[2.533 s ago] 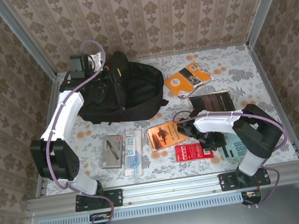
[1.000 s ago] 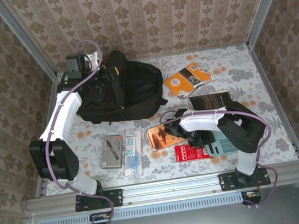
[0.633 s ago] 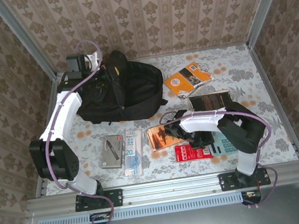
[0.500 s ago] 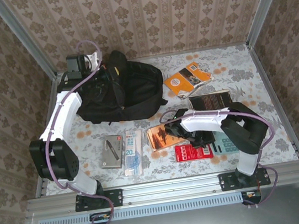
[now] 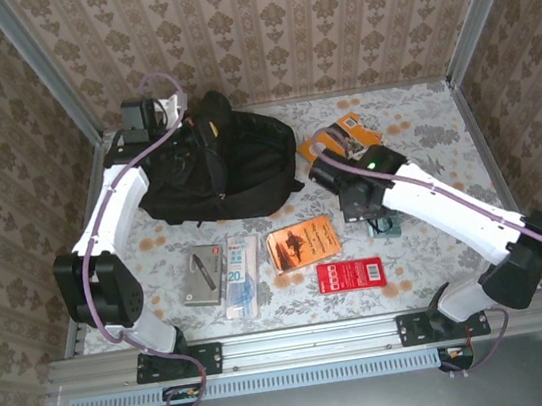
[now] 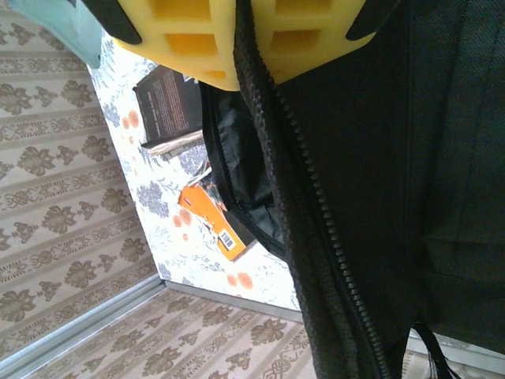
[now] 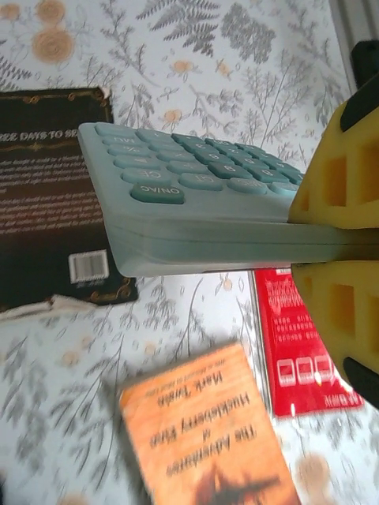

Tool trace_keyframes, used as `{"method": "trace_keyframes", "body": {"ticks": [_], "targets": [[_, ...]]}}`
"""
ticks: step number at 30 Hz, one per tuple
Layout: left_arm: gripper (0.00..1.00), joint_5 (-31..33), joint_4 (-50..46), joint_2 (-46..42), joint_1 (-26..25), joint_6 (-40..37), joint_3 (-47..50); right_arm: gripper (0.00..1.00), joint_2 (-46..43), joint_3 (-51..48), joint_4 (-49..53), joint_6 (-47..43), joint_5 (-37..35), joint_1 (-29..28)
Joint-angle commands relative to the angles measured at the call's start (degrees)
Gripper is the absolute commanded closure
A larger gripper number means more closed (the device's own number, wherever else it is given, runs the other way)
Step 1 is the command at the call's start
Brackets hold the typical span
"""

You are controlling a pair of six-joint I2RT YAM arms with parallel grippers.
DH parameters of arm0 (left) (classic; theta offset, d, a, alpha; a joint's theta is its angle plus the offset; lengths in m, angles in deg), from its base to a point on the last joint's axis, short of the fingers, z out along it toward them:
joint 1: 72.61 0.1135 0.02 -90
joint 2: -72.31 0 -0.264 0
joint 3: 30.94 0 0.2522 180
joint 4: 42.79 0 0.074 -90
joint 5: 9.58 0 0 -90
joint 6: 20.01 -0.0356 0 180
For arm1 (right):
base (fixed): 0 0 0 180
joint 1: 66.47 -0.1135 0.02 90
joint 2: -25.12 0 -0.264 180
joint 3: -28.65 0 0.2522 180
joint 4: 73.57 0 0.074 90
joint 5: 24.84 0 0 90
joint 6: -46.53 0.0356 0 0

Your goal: Pack the student bag

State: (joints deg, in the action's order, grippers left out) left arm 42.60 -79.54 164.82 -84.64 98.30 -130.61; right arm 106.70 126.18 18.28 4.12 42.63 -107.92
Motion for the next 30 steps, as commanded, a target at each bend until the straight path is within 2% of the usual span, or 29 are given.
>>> {"method": "trace_keyframes", "body": {"ticks": [1,5,10,15,18,23,25,30], "targets": [[0.93,-4.51,1.6,-2.39,-0.65,-1.2,-5.08,1.0,-4.61,3.75,-5.84,-5.47,8.03,2.81],[0.93,-6.37,0.34,-2.78,-1.21,-2.53,-6.92,1.0,-5.87,5.95,-15.94,-8.57,16.97,6.26],[0.94,-6.83,-4.3,-2.36,-2.51,-5.57,-9.49,1.0,0.34,15.5,-22.99,-8.16,26.71,9.06],[0.96,-6.62,-5.3,-3.14,-3.08,-7.9,-8.02,1.0,6.3,27.93,-27.08,-7.36,32.04,9.24],[0.98,-6.45,-5.15,-3.75,-3.09,-8.37,-7.19,1.0,9.42,31.51,-30.46,-5.33,35.02,9.77],[1.0,-7.59,-4.02,-4.05,-3.1,-6.83,-8.08,1.0,13.89,27.39,-44.85,2.82,43.13,11.53],[1.0,-8.17,-3.5,-4.31,-3.13,-5.97,-8.83,1.0,15.15,22.76,-54.33,7.97,46.64,12.39],[1.0,-7.91,-2.08,-5.3,-2.63,-3.37,-9.97,1.0,16.33,13.43,-70.52,16.78,48.63,14.36]]}}
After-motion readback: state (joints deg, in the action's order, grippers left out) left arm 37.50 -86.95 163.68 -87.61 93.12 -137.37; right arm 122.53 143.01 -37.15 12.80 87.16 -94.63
